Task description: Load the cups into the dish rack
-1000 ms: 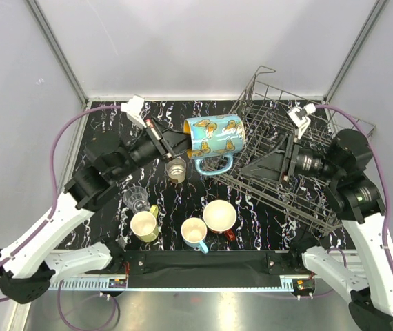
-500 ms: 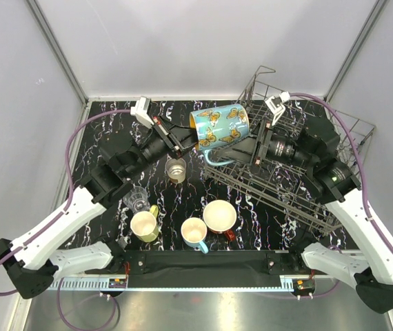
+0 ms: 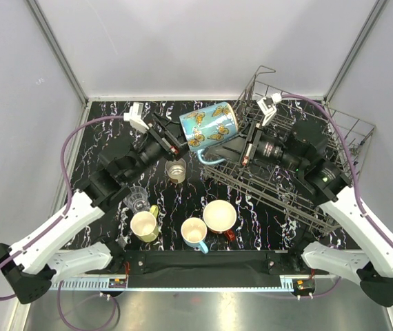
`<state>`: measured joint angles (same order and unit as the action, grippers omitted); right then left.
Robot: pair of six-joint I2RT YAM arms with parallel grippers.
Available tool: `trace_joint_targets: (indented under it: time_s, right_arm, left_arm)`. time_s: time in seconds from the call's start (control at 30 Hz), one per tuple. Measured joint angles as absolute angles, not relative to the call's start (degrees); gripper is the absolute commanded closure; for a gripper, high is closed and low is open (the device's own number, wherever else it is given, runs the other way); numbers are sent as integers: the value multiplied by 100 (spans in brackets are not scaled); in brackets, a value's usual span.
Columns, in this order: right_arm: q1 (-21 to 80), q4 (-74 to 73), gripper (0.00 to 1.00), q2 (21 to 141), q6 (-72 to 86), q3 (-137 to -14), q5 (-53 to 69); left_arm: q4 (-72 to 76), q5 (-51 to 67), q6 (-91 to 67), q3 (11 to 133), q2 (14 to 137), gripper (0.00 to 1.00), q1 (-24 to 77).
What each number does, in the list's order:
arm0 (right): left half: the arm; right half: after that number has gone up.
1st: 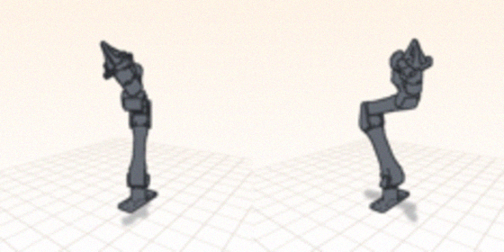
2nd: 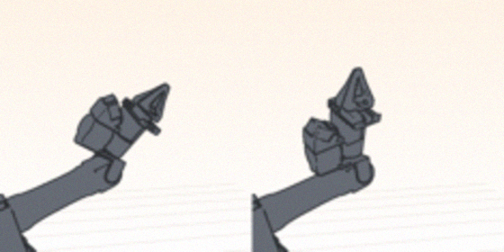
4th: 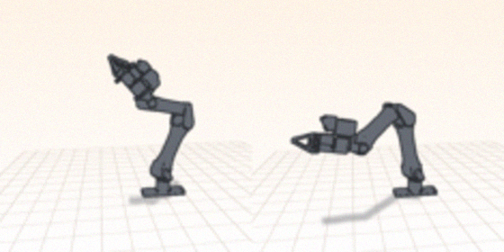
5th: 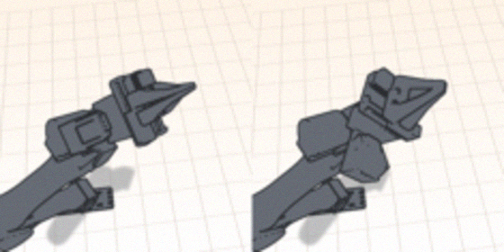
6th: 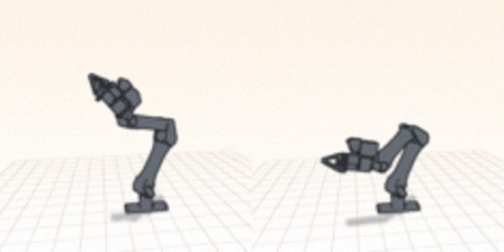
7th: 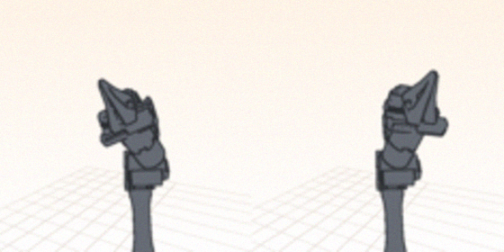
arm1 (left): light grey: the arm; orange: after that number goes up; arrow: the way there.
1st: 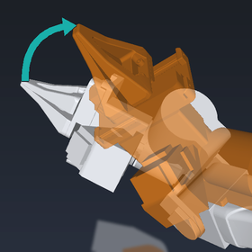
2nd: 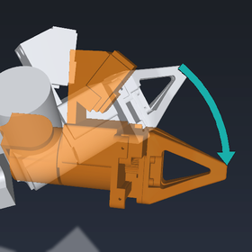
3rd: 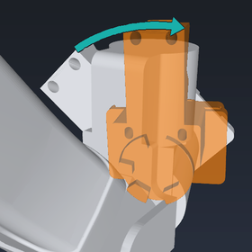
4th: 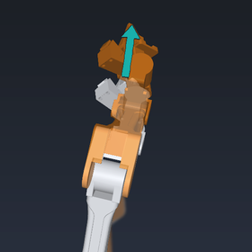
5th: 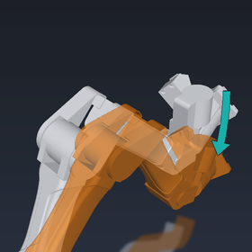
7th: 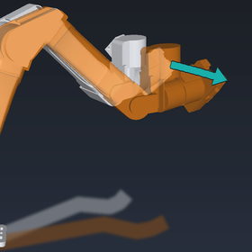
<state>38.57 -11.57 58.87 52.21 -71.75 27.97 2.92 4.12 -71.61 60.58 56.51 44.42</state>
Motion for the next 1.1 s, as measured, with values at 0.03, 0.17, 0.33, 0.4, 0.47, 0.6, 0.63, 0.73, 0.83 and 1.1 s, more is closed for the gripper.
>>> trace_joint_targets:
  time_s: [0.03, 0.17, 0.33, 0.4, 0.47, 0.6, 0.63, 0.73, 0.83, 1.1]
  right_arm:
    - [3879, -1284, 100, 5826, 5181, -7175, 2681]
    - [3898, -2222, 100, 5618, 4936, -7308, 1796]
    - [3894, -3938, 100, 5852, 4543, -8165, 244]
    - [3894, -4469, 100, 6093, 4399, -8606, -440]
    - [3885, -4779, 100, 6309, 4246, -8906, -1074]
    - [3824, -5133, 100, 6733, 4038, -9207, -1916]
    - [3795, -5234, 100, 6882, 4003, -9306, -2086]
    - [3682, -5301, 100, 7330, 3931, -9456, -2519]
    - [3367, -5249, 100, 7773, 3929, -9450, -2687]
    - [2346, -4547, 100, 8759, 3898, -9349, -2759]
  left_arm:
    - [40, 329, -7032, 6058, 5579, 1, 4434]
    - [-1160, -137, -6381, 6069, 5037, 1, 4480]
    - [-2456, -934, -5616, 6108, 4125, 1, 4497]
    - [-2842, -1210, -5339, 6121, 3813, 1, 4495]
    - [-3142, -1406, -5094, 6128, 3579, 1, 4497]
    - [-3605, -1688, -4668, 6149, 3415, 1, 4497]
    - [-3691, -1728, -4595, 6167, 3415, 1, 4497]
    - [-3868, -1815, -4366, 6191, 3409, 1, 4497]
    - [-3966, -1809, -4241, 6191, 3363, 1, 4497]
    - [-3986, -1584, -4185, 5916, 3035, 1, 4497]
